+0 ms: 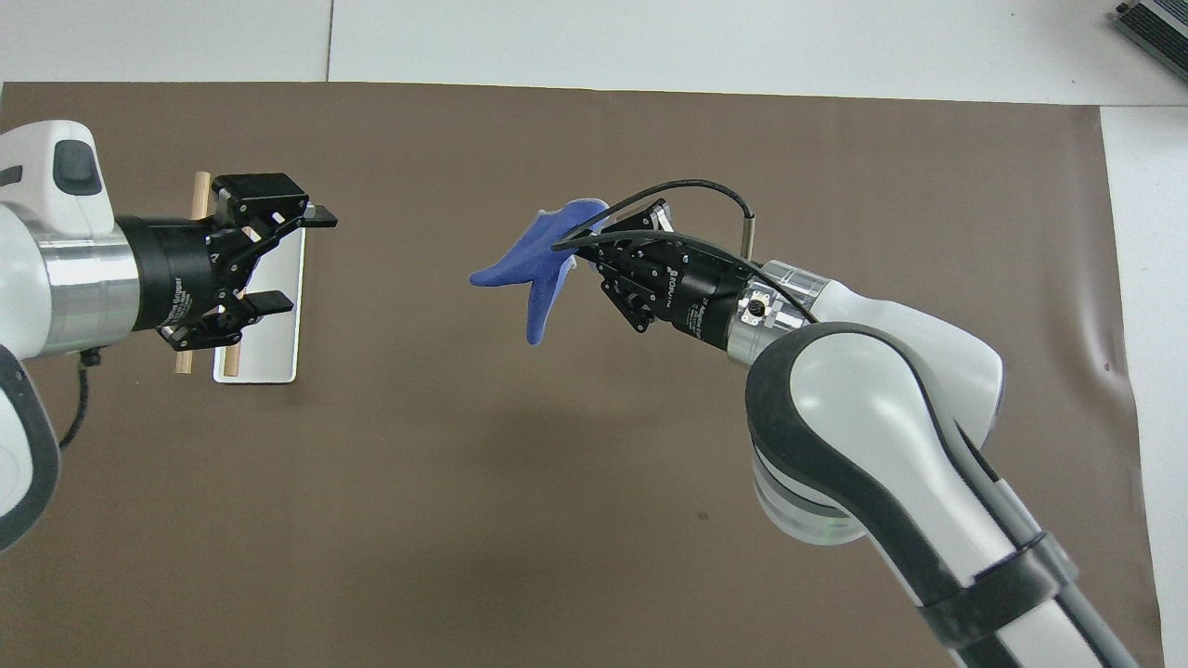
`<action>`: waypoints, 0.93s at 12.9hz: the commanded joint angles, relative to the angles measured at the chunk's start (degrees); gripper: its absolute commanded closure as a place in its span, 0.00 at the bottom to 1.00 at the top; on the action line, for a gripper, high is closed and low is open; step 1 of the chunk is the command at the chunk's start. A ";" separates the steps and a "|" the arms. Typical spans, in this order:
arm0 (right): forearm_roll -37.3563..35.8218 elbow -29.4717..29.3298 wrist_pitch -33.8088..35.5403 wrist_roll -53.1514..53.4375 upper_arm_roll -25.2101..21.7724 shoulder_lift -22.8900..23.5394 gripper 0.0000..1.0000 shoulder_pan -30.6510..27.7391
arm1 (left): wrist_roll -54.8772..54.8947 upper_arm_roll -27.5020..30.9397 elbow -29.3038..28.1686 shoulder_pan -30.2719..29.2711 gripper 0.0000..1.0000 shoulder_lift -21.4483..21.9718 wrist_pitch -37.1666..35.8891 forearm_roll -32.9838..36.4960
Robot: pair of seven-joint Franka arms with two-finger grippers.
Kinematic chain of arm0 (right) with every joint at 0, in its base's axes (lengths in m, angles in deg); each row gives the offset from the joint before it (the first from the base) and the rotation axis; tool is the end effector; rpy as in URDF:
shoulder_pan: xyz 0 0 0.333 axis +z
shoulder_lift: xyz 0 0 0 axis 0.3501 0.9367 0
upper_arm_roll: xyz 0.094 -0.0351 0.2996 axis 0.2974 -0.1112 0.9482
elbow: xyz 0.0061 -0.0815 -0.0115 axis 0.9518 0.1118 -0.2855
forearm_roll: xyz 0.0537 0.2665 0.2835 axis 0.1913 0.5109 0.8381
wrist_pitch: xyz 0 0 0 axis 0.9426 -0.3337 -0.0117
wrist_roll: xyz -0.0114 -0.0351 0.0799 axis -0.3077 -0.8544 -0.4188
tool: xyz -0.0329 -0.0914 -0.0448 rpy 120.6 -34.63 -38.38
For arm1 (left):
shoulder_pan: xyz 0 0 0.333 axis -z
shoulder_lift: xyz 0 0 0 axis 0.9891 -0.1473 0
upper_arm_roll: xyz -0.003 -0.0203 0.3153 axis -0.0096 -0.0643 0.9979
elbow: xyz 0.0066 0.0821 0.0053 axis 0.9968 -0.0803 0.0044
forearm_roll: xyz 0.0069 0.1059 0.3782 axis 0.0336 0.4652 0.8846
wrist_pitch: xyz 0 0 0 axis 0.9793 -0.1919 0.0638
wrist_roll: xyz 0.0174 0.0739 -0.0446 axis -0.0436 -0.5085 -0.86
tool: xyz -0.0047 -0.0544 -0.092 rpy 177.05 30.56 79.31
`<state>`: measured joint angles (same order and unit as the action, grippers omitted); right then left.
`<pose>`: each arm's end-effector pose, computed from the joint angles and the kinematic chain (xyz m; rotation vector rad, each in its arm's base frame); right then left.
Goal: Right arm passes towel to left arm to hang
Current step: 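Carry the towel toward center while the left gripper reaches toward it, then close the left gripper on the towel beside the right gripper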
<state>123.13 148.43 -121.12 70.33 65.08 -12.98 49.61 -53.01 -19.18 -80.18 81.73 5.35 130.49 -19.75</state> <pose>0.5456 0.2814 0.4794 -1.6465 1.0640 0.0480 0.5254 -0.1700 0.5942 2.3201 1.1146 0.1618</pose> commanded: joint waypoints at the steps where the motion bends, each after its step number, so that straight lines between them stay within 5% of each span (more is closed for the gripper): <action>1: 2.64 -0.06 -1.39 1.11 0.35 0.00 1.00 0.41 | -10.14 -4.72 -6.51 -0.99 0.00 2.36 9.93 -1.84; 12: 7.91 -0.50 -1.39 1.20 1.76 0.00 1.00 0.41 | -20.11 -11.68 -8.89 -1.17 0.05 -3.71 25.26 -2.19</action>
<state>129.50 148.36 -121.92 71.44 66.25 -12.84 50.43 -72.70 -29.83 -88.78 81.67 1.77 154.37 -20.87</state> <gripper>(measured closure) 0.965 0.000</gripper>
